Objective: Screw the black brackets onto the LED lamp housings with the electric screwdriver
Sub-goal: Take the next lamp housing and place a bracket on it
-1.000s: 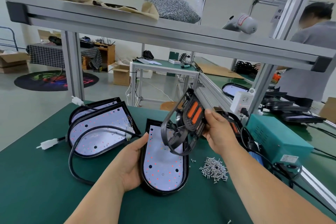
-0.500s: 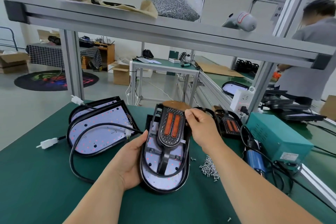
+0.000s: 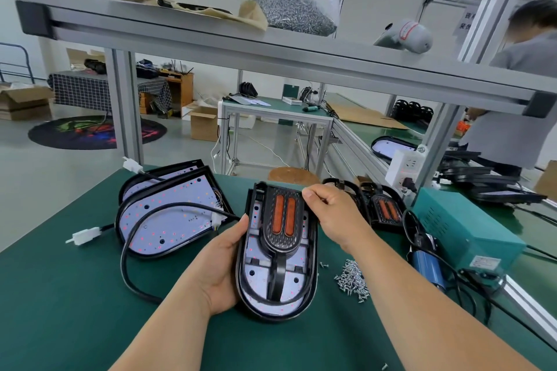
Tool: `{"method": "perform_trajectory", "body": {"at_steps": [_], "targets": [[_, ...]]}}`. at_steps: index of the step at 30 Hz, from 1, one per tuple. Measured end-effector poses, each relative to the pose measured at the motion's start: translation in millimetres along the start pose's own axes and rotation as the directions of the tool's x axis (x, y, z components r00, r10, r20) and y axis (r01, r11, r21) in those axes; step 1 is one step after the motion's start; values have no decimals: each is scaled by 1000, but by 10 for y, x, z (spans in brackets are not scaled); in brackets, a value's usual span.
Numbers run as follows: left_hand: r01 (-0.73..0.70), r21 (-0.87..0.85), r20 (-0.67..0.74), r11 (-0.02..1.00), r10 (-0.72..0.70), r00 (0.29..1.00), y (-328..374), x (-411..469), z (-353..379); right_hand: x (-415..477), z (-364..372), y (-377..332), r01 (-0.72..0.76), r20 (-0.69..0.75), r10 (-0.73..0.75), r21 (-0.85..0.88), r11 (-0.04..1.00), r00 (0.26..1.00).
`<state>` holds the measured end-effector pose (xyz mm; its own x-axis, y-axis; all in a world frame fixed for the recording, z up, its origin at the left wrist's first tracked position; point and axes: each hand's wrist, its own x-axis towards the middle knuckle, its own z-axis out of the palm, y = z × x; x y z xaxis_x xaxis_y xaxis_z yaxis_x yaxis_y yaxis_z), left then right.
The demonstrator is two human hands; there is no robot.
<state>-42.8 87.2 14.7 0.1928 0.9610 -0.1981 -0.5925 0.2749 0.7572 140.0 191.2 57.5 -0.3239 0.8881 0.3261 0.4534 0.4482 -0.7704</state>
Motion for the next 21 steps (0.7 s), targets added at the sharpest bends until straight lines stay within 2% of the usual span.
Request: {"method": "perform_trajectory", "body": {"at_steps": [7,12,18,21], "targets": [[-1,10,4,1000,1,1000,-15,15,-19,-89,46,48,1,12,-2,118,993,1000],[-3,17,2,1000,3,1000,-22,3,-11,-116,109,21,-69,-57,93,336,939,994],[13,9,-5,1000,-13,1000,-23,0,11,-95,214,-36,-113,-142,207,489,865,968],[13,20,-24,1000,-12,1000,-28,19,2,-89,260,-60,-117,-154,202,437,892,967]]}}
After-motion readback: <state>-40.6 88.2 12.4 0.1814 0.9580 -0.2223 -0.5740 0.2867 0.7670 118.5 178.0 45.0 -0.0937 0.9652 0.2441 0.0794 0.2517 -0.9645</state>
